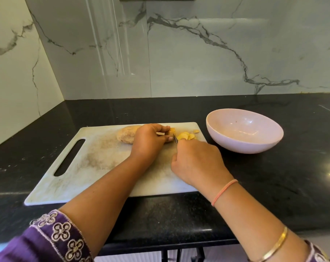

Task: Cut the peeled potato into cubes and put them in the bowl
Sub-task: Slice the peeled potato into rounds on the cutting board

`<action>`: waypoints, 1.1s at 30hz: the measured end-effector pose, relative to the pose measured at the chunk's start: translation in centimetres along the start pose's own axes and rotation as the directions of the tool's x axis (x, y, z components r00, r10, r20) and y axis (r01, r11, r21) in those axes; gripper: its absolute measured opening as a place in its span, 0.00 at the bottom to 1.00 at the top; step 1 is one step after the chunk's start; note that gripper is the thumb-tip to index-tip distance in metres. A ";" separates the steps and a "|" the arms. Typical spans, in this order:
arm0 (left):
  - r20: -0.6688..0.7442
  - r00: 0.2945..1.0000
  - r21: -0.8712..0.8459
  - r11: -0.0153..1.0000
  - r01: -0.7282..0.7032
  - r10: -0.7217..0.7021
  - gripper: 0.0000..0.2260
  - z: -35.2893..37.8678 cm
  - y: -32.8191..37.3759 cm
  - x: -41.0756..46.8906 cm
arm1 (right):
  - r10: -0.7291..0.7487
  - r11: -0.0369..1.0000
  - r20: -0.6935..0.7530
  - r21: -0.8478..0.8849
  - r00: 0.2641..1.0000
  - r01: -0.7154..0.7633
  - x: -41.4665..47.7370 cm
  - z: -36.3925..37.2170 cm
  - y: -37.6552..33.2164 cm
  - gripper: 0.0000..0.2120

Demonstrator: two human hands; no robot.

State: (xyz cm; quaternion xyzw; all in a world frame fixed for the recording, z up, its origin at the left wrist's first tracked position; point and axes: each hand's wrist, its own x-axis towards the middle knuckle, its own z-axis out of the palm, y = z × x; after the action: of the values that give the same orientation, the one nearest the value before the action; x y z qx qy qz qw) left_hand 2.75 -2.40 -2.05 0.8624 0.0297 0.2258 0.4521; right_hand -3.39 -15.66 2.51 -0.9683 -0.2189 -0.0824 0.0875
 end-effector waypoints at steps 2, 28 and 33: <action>-0.012 1.000 0.002 1.000 0.025 -0.025 0.14 0.1 -0.3 0.0 | -0.031 0.999 -0.004 -0.033 1.000 0.030 -0.4 0.9 -0.1 0.10; 0.148 0.981 0.319 0.933 -0.165 0.123 0.15 0.7 -0.1 0.0 | 0.049 0.991 -0.038 0.127 0.998 -0.044 -0.3 1.5 2.5 0.17; 0.146 0.981 0.354 0.919 -0.175 0.130 0.17 0.5 -0.3 0.3 | 0.064 0.992 -0.049 0.112 0.997 -0.058 -1.7 1.1 2.2 0.17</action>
State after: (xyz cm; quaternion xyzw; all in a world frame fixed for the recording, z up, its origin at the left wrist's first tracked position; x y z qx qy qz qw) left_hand 3.24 -2.58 -2.43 0.9429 -0.0233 0.1991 0.2660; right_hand -3.79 -18.12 0.83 -0.9658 -0.1910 -0.0927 0.1489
